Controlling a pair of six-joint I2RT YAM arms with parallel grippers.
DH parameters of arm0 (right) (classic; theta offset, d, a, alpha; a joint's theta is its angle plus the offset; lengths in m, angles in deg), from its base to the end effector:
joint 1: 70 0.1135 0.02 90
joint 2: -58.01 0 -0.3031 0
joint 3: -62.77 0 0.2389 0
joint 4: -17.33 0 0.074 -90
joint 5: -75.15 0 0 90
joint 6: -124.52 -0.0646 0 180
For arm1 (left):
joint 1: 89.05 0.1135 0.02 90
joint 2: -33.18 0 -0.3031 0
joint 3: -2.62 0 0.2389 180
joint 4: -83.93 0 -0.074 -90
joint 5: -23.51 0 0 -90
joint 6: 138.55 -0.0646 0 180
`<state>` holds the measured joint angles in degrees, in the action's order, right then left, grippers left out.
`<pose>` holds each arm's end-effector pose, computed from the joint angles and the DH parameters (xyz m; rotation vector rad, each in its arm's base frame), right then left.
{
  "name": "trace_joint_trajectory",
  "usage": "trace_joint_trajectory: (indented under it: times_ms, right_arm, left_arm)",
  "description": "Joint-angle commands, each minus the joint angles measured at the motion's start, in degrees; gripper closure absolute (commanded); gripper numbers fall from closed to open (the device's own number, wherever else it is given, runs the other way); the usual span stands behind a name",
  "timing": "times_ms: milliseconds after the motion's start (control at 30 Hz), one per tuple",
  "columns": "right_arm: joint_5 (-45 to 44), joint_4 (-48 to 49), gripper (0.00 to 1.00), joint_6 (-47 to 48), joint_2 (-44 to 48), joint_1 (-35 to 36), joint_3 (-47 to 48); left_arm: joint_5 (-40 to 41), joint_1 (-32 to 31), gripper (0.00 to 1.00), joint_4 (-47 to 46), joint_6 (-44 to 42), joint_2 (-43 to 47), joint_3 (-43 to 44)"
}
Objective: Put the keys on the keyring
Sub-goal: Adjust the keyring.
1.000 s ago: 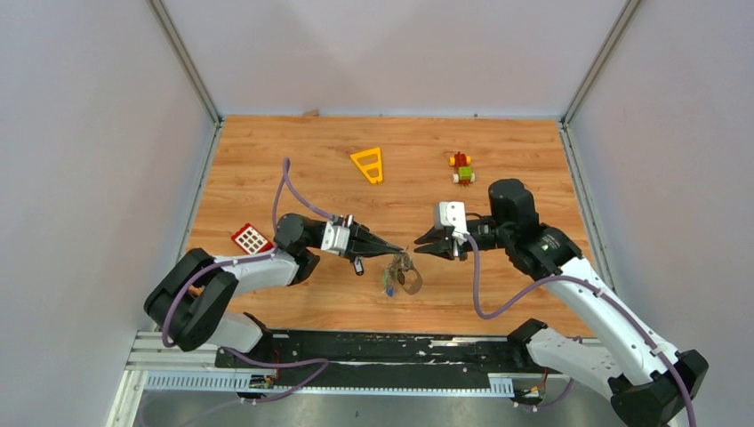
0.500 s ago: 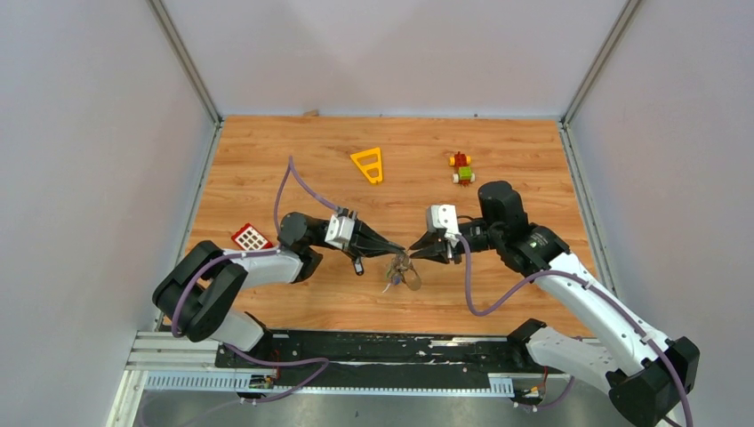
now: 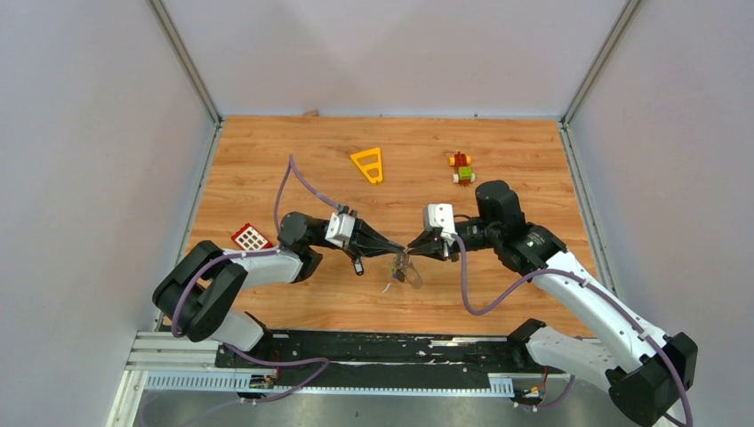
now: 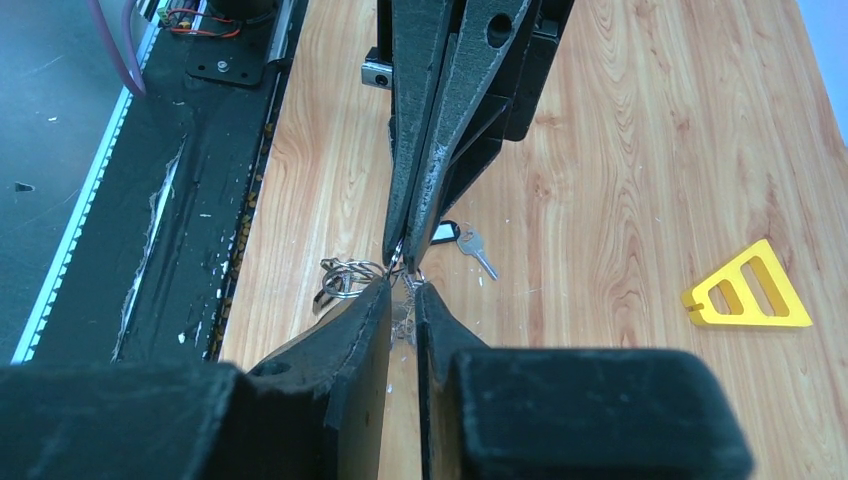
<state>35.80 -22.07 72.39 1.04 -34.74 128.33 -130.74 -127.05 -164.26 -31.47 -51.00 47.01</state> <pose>0.1261 0.1503 0.3444 -1.5739 1.2470 0.8924 0.1711 -0.2075 0.3107 1.2661 0.8239 -1.3858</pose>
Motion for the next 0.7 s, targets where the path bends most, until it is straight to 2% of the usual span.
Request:
trace_joint_trajectory:
  times_ms: [0, 267, 667]
  right_arm:
    - [-0.25, 2.65, 0.85, -0.32, -0.41, 0.98, -0.13]
    - [0.05, 2.45, 0.84, -0.54, -0.04, 1.45, -0.78]
    - [-1.91, 3.57, 0.85, -1.28, 0.56, 1.39, -1.67]
  left_arm:
    - [1.93, -0.19, 1.00, -3.96, 0.90, 0.71, 2.23]
    - [7.30, -0.19, 1.00, 0.79, 0.43, 1.01, 2.84]
    - [8.50, -0.27, 1.00, 3.02, 0.03, 2.36, 2.63]
